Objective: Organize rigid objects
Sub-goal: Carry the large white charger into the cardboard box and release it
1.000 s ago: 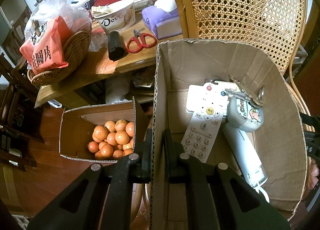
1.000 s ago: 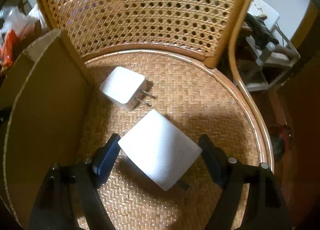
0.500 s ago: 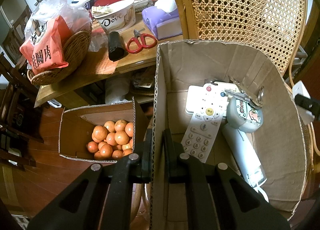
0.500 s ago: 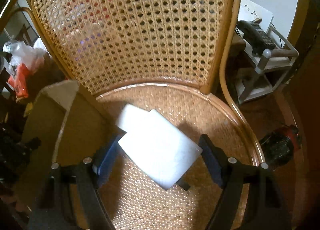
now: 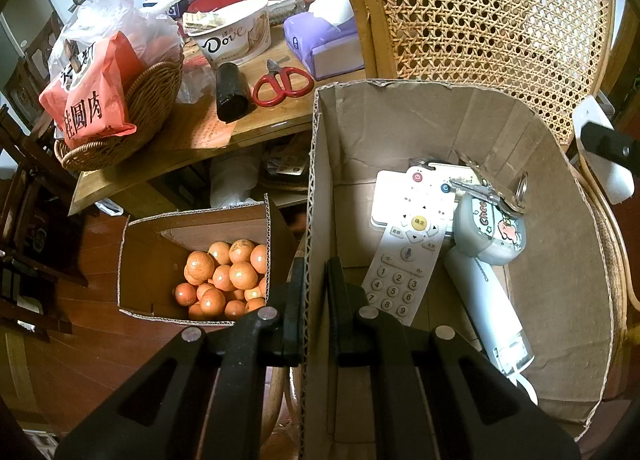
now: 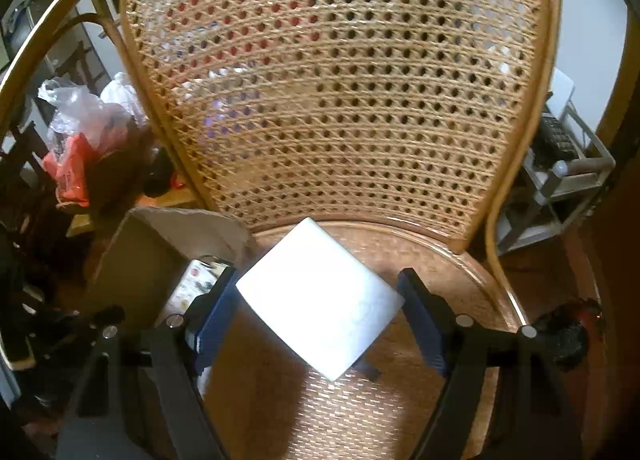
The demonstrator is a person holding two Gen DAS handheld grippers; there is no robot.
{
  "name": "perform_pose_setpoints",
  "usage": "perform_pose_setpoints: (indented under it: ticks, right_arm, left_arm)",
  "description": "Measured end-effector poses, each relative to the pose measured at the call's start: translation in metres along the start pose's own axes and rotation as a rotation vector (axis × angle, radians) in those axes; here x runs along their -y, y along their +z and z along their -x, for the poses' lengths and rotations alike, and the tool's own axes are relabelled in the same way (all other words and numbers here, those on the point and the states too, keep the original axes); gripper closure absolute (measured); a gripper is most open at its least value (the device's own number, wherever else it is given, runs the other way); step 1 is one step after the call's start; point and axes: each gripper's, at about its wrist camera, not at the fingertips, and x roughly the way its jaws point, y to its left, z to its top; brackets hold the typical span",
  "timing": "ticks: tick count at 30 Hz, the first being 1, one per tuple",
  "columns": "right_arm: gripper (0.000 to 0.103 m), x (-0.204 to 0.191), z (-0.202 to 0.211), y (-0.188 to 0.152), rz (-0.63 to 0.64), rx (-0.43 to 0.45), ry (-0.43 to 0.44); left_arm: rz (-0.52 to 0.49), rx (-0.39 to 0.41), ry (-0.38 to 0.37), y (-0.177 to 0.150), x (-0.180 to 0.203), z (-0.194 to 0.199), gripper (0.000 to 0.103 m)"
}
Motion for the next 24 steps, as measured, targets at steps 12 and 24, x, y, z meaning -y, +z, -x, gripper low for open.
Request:
perform_pose_setpoints:
  ticks: [12,24]
  right_arm:
    - [0.019,-0.041,0.008,0.012,0.052,0.063,0.112]
    - [0.019,-0.089,-0.004,-0.001,0.157,0.074,0.172]
  left_arm:
    - [0.000,-0.001,0.003,0.001,0.000,0.001,0.094]
    - [0.001,-0.001,0.006,0.001,0.000,0.001,0.094]
